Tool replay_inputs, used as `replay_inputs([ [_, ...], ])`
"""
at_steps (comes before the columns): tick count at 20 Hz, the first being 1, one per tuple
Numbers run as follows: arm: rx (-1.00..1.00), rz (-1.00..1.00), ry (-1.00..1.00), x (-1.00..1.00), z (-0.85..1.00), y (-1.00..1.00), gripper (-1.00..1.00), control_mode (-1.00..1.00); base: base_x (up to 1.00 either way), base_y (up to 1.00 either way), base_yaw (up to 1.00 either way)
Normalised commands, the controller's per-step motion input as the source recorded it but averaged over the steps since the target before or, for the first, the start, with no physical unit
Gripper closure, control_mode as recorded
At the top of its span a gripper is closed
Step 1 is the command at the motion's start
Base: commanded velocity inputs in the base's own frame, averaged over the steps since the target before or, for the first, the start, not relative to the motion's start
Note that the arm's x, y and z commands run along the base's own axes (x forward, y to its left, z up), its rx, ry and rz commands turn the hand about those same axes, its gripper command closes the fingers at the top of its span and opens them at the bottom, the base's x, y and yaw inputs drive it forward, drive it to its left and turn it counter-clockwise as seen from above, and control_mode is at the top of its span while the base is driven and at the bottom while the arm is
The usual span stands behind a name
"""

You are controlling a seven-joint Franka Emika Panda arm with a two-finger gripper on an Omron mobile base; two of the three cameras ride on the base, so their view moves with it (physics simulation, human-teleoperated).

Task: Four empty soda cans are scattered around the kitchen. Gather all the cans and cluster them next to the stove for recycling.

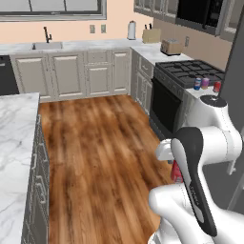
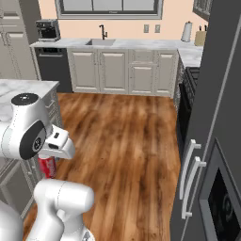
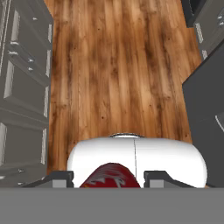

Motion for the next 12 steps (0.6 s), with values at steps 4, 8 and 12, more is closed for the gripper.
replay_inputs([
  [4, 0.0, 0.0, 0.0, 0.0, 0.0, 0.0, 1.0, 1.0, 1.0, -0.17, -0.18],
  [8, 0.0, 0.0, 0.0, 0.0, 0.0, 0.0, 1.0, 1.0, 1.0, -0.08, -0.26],
  [12, 0.0, 0.0, 0.0, 0.0, 0.0, 0.0, 1.0, 1.0, 0.97, 0.0, -0.45],
])
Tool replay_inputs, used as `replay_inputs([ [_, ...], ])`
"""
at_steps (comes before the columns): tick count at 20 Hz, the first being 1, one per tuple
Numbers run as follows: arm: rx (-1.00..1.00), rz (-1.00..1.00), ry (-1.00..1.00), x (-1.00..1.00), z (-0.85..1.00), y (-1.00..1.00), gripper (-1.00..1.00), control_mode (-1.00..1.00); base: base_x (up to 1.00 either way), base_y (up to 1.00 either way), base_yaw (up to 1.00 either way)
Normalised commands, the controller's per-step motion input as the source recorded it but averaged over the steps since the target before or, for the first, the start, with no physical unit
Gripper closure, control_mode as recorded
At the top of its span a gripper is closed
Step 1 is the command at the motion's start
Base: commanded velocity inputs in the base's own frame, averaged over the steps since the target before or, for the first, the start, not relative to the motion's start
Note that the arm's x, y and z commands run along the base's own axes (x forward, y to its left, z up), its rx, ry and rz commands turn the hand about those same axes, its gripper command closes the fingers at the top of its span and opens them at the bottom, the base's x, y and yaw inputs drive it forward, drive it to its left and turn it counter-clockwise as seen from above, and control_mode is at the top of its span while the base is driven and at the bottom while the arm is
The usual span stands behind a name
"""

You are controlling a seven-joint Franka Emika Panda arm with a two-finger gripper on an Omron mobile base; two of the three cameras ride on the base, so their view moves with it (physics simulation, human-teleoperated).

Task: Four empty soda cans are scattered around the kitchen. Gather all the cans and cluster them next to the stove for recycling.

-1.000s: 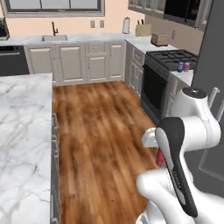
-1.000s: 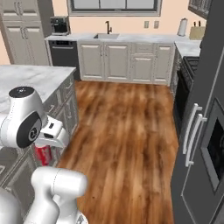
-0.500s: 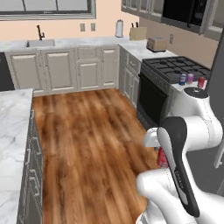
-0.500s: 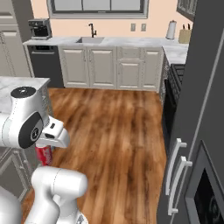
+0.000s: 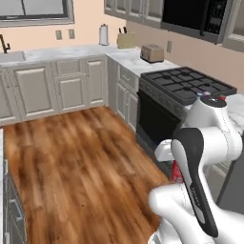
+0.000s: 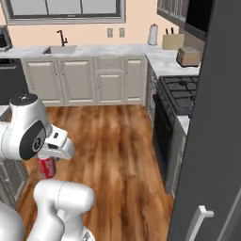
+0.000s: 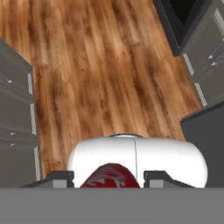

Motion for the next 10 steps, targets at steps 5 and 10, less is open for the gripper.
replay_inputs([
  [5, 0.0, 0.0, 0.0, 0.0, 0.0, 0.0, 1.0, 1.0, 0.57, 0.0, -0.57],
  [10, 0.0, 0.0, 0.0, 0.0, 0.0, 0.0, 1.0, 1.0, 0.32, 0.09, -0.49],
])
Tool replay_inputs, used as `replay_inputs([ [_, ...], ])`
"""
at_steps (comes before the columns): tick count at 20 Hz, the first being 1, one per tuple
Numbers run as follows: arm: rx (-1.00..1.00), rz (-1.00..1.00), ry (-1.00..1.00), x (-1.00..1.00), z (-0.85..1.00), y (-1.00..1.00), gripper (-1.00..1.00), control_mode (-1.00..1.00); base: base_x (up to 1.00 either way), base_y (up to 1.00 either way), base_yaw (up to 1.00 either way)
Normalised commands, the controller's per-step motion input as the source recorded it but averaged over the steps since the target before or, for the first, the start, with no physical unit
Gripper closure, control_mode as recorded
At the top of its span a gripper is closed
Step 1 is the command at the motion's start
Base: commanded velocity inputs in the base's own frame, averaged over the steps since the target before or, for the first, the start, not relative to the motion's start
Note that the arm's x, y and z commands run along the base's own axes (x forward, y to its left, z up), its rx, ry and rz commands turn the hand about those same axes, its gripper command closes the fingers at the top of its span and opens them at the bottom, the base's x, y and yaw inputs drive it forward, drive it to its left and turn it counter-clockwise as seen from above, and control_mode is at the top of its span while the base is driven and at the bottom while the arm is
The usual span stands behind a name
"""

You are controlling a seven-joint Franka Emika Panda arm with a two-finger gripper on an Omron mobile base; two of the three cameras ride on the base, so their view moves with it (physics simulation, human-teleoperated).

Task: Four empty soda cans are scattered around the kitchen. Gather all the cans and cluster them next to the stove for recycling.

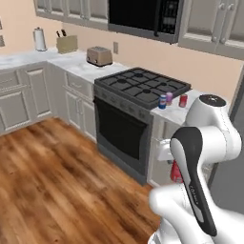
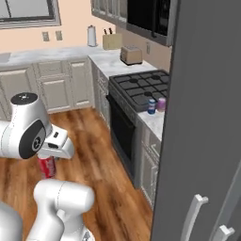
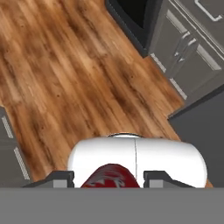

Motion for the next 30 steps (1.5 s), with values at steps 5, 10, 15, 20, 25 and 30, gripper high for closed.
replay_inputs([
  [5, 0.0, 0.0, 0.0, 0.0, 0.0, 0.0, 1.0, 1.0, 0.35, 0.34, -0.37],
  [10, 0.0, 0.0, 0.0, 0.0, 0.0, 0.0, 1.0, 1.0, 0.93, 0.45, -0.47],
  [15, 0.0, 0.0, 0.0, 0.0, 0.0, 0.0, 1.0, 1.0, 0.98, 0.38, -0.44],
  [20, 0.0, 0.0, 0.0, 0.0, 0.0, 0.0, 1.0, 1.0, 0.72, 0.08, -0.59],
  [25, 0.0, 0.0, 0.0, 0.0, 0.0, 0.0, 1.0, 1.0, 0.06, 0.01, -0.4],
  [30, 0.0, 0.0, 0.0, 0.0, 0.0, 0.0, 1.0, 1.0, 0.05, -0.01, -0.44],
])
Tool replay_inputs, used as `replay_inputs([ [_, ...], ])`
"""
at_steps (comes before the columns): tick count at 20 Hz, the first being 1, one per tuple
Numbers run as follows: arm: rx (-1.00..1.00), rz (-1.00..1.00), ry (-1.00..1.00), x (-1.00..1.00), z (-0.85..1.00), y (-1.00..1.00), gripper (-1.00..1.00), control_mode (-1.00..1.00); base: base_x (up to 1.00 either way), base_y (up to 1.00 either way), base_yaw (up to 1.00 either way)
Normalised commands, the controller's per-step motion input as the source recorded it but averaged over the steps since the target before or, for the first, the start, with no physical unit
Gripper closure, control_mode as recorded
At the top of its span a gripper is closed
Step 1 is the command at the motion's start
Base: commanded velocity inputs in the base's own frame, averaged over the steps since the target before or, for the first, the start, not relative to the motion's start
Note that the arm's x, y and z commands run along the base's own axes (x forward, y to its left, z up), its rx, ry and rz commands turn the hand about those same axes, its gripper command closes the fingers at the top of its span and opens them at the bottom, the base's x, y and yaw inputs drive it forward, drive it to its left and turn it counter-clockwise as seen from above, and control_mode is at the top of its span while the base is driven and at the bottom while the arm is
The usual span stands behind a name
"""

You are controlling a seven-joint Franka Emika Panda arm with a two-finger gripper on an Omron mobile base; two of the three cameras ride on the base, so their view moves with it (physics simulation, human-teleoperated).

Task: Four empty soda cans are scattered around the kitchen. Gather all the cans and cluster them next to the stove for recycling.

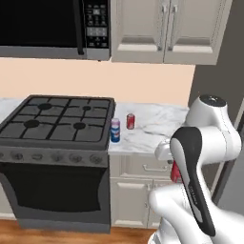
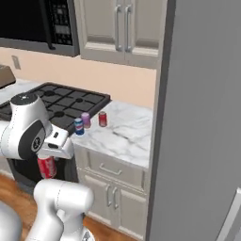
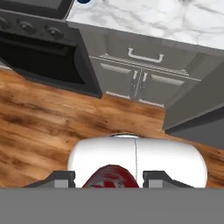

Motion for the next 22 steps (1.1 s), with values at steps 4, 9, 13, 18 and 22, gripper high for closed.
replay_inputs([
  [4, 0.0, 0.0, 0.0, 0.0, 0.0, 0.0, 1.0, 1.0, 0.34, -0.01, -0.36],
  [9, 0.0, 0.0, 0.0, 0.0, 0.0, 0.0, 1.0, 1.0, 0.8, 0.02, -0.12],
  [13, 0.0, 0.0, 0.0, 0.0, 0.0, 0.0, 1.0, 1.0, 0.16, 0.02, -0.21],
  [18, 0.0, 0.0, 0.0, 0.0, 0.0, 0.0, 1.0, 1.0, 0.21, 0.43, -0.36],
  [22, 0.0, 0.0, 0.0, 0.0, 0.0, 0.0, 1.0, 1.0, 0.43, 0.58, -0.22],
])
